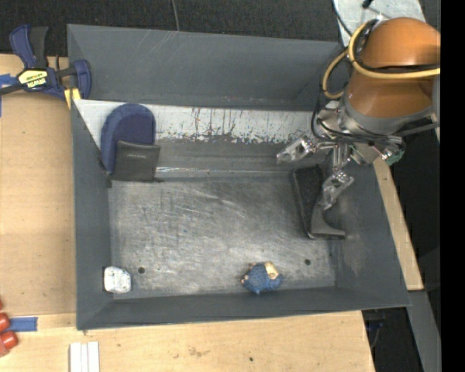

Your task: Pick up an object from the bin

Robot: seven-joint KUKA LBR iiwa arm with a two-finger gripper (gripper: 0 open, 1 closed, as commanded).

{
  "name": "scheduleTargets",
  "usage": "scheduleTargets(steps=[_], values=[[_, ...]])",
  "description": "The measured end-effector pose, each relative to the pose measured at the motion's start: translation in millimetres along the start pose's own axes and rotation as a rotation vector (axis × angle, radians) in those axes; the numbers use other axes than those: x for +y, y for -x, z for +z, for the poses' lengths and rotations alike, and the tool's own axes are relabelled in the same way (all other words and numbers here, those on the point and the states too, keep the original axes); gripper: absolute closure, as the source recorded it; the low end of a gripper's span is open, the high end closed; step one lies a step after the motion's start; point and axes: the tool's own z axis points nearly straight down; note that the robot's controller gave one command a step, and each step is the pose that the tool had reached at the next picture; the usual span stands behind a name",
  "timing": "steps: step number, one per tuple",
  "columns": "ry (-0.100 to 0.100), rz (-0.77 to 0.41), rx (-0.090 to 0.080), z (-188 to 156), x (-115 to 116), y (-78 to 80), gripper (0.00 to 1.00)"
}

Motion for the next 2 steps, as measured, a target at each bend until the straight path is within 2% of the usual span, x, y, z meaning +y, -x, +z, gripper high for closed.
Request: scheduleTargets(steps=[1, 2], values=[[0.001, -0.187, 0.001, 22, 86, 18.6, 0.0], [0.001, -0.251, 0.0, -2, 180, 20.1, 0.0]])
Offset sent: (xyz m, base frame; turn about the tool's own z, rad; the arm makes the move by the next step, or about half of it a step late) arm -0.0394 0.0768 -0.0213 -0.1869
